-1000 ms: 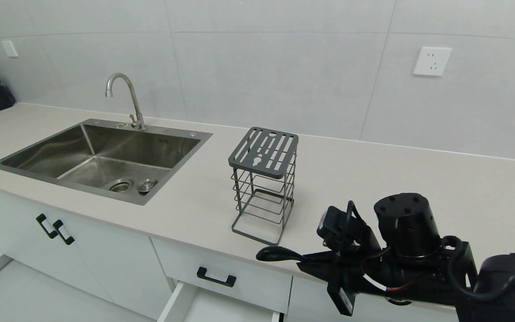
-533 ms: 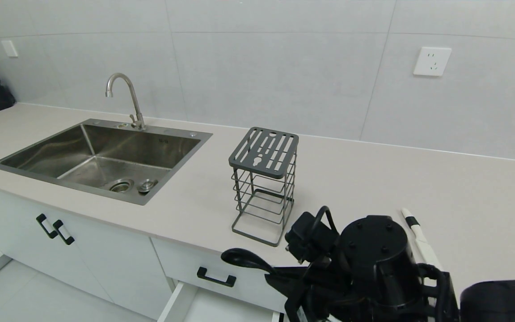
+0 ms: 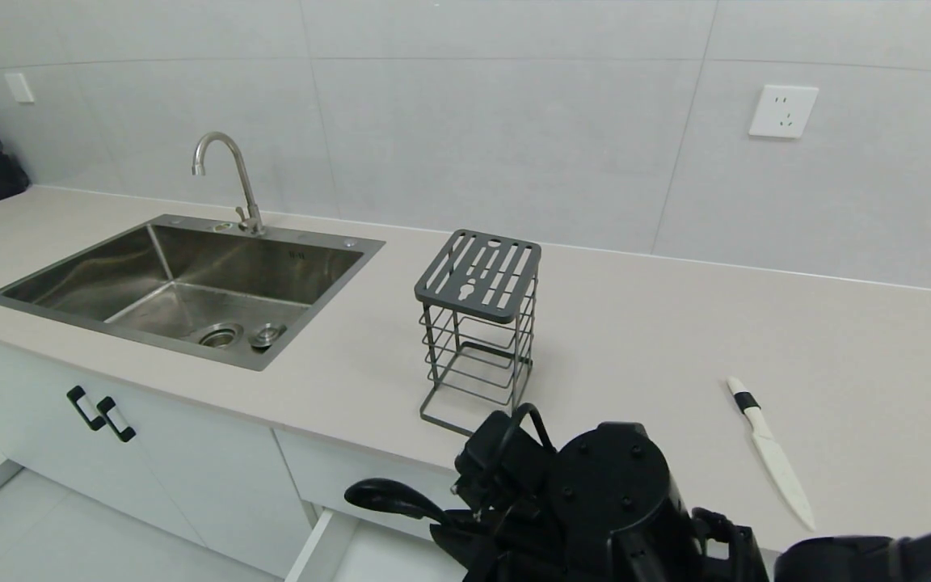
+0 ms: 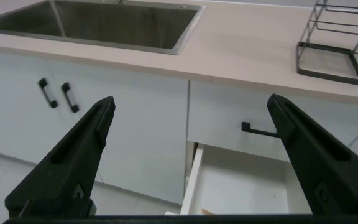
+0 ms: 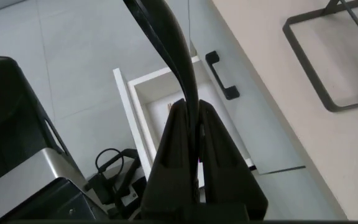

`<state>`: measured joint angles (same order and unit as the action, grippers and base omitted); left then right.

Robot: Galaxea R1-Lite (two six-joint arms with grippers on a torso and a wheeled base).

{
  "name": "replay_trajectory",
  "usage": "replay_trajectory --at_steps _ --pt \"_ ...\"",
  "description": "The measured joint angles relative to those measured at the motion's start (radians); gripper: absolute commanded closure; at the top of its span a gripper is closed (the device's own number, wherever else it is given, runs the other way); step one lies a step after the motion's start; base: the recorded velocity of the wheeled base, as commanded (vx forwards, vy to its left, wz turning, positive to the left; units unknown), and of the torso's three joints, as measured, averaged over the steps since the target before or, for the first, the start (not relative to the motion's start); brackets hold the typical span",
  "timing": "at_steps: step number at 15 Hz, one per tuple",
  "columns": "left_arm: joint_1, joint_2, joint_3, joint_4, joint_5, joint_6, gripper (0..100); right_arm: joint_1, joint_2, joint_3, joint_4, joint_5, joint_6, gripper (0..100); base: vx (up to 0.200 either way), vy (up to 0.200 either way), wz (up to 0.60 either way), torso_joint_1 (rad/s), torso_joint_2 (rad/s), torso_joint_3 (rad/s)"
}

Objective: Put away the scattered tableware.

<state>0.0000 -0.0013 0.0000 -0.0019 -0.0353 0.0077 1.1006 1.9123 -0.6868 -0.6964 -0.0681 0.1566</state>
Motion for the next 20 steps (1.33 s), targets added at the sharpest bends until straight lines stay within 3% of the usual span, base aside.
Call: replay_trajectory --at_steps 4,11,20 --pt "0.000 0.000 0.000 0.001 0.000 0.000 0 0.026 0.018 -0.019 0.000 0.062 0.000 100 0.000 0.000 0.00 0.000 0.00 0.000" --pt "0.000 0.000 0.000 0.000 0.000 0.000 0 0.039 0.060 -0.102 0.048 0.068 -0.002 100 0.000 0.000 0.00 -0.006 0.01 0.007" --pt "0.000 0.000 0.000 0.000 0.000 0.000 0 0.039 0.067 -0.113 0.054 0.068 0.003 100 0.000 0.000 0.00 -0.242 0.48 0.231"
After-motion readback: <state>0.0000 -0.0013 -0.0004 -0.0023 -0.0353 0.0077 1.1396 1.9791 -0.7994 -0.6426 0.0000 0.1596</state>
